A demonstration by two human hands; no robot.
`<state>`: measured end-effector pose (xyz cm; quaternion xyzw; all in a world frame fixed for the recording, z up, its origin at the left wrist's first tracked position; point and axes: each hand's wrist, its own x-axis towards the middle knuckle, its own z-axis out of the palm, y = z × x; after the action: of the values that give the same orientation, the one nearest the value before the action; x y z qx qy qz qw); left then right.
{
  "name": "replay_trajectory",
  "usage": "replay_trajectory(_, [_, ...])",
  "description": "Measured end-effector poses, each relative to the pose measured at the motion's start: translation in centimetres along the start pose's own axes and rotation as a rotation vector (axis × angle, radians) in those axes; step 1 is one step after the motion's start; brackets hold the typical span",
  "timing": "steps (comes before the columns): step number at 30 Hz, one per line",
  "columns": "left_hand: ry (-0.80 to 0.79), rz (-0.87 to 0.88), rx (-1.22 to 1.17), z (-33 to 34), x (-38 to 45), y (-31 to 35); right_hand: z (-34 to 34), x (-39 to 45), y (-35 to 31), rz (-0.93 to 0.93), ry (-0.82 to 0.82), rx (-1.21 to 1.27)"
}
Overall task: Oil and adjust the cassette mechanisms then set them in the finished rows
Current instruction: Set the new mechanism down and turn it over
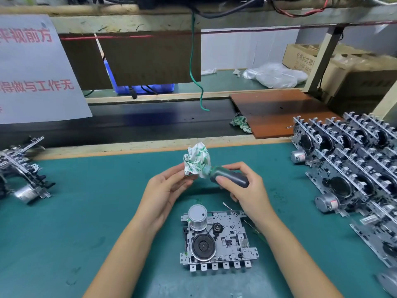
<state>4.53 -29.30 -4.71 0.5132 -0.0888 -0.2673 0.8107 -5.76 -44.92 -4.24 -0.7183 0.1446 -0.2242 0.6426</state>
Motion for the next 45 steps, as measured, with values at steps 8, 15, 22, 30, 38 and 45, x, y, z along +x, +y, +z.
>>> replay_trajectory(8, [0.047,0.055,0.092,-0.6,-0.4,-0.1,-0.3,0.1,0.1,0.046,-0.111,0.02])
replay_trajectory(15, [0.039,0.095,0.26,-0.9,-0.6,-0.1,-0.6,0.2,-0.1,0.144,-0.165,0.061])
replay_trajectory(22, [0.015,0.032,0.269,-0.7,-0.7,-0.4,-1.0,0.0,-0.5,0.211,-0.173,0.087])
replay_trajectory(30, [0.041,-0.006,0.251,-1.0,-0.4,-0.5,-1.4,-0.4,-0.7,0.184,-0.153,0.037])
replay_trajectory(38, [0.083,0.038,0.222,-2.1,-0.3,-0.2,-2.2,-0.5,-0.4,0.16,-0.145,0.061])
replay_trajectory(45, [0.105,0.178,0.61,-2.3,-0.2,-0.8,-2.3,-0.3,-0.4,0.153,-0.03,0.229])
